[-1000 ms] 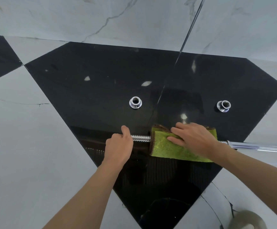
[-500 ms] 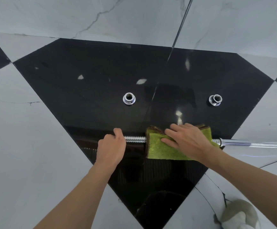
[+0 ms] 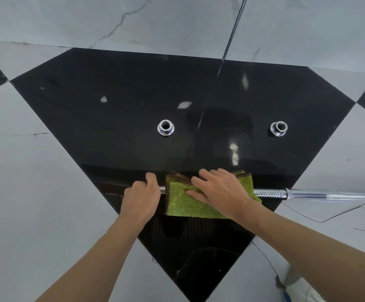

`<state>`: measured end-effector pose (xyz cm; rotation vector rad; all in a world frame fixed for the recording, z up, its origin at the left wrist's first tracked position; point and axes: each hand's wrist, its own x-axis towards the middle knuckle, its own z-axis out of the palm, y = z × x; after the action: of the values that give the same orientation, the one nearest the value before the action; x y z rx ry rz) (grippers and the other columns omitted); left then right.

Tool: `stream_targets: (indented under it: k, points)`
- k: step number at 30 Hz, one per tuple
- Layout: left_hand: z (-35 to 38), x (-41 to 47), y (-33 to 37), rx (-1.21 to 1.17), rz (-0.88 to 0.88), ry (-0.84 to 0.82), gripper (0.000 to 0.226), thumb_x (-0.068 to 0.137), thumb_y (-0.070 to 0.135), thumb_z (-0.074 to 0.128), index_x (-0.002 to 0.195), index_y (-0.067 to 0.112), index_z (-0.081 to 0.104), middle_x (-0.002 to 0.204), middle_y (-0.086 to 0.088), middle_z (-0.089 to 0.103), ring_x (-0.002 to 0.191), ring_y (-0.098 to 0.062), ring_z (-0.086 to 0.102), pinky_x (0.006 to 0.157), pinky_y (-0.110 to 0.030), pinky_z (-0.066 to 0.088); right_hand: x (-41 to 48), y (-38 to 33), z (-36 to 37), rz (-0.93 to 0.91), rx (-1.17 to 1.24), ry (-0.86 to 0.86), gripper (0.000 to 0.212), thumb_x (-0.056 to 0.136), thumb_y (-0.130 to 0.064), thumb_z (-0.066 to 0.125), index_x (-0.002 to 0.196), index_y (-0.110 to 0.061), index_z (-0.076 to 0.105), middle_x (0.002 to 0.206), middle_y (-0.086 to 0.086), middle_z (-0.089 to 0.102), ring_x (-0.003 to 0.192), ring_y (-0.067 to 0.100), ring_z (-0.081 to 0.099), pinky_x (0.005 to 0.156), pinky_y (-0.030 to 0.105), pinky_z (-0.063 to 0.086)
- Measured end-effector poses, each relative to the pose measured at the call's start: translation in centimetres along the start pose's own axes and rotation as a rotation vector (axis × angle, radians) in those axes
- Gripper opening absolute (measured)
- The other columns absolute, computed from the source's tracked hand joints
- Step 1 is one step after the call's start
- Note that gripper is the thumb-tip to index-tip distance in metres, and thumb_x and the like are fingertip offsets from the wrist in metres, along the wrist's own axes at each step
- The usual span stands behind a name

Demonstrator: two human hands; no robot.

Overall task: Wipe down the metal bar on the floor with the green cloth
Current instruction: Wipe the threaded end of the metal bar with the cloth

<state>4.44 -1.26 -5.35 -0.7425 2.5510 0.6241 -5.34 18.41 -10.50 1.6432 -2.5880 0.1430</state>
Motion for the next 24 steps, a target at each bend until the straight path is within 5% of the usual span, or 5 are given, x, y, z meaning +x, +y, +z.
stream_targets:
  k: [3,7,10,18,24]
  points:
    - [-0.6,0.4,0.8,-0.290,-0.216,-0.056,0.037,0.105,0.028,0.031,0.121,0.000,0.049,0.111,-0.022,0.061,0.098,-0.037,0.058,0.078,-0.037,0.040,-2.2,2.0,-0.6,0.015,-0.035,-0.014,0.045,0.107,-0.051,0.030,0.099,-0.022,0.063,0.081,-0.005,0.058,0.061,0.014,0.058,0.060,0.031,0.050]
    - [-1.3,0.4,2.6,-0.618,-0.498,-0.090,0.062,0.099,0.046,0.021,0.117,0.001,0.060,0.110,-0.017,0.058,0.080,-0.022,0.051,0.071,-0.035,0.035,-6.2,6.2,-1.6,0.042,-0.088,-0.029,0.051,0.109,-0.052,0.024,0.099,-0.021,0.063,0.081,-0.004,0.059,0.062,0.015,0.059,0.060,0.032,0.052]
    - [-1.4,0.6,3.1,-0.627,-0.503,-0.044,0.062,0.100,0.046,0.022,0.116,0.001,0.060,0.101,-0.014,0.058,0.076,-0.020,0.049,0.060,-0.032,0.031,-8.6,9.5,-2.3,0.042,-0.174,-0.018,0.052,0.110,-0.051,0.024,0.095,-0.020,0.062,0.081,-0.002,0.058,0.063,0.018,0.058,0.060,0.033,0.050]
    - [-1.5,1.9,4.7,-0.710,-0.518,0.079,0.055,0.100,0.049,0.023,0.085,0.005,0.051,0.087,-0.009,0.052,0.084,-0.024,0.052,0.082,-0.040,0.038,-7.9,10.4,-2.1,0.172,-0.252,-0.034,0.050,0.112,-0.050,0.024,0.096,-0.019,0.060,0.082,-0.001,0.054,0.065,0.020,0.051,0.064,0.038,0.045]
    - [-1.7,2.7,5.2,-0.740,-0.513,0.110,0.053,0.100,0.045,0.024,0.088,0.002,0.052,0.089,-0.012,0.056,0.085,-0.026,0.053,0.081,-0.041,0.039,-3.2,6.5,-0.5,0.123,-0.203,0.028,0.043,0.111,-0.050,0.031,0.095,-0.021,0.059,0.082,-0.003,0.055,0.066,0.019,0.053,0.066,0.036,0.047]
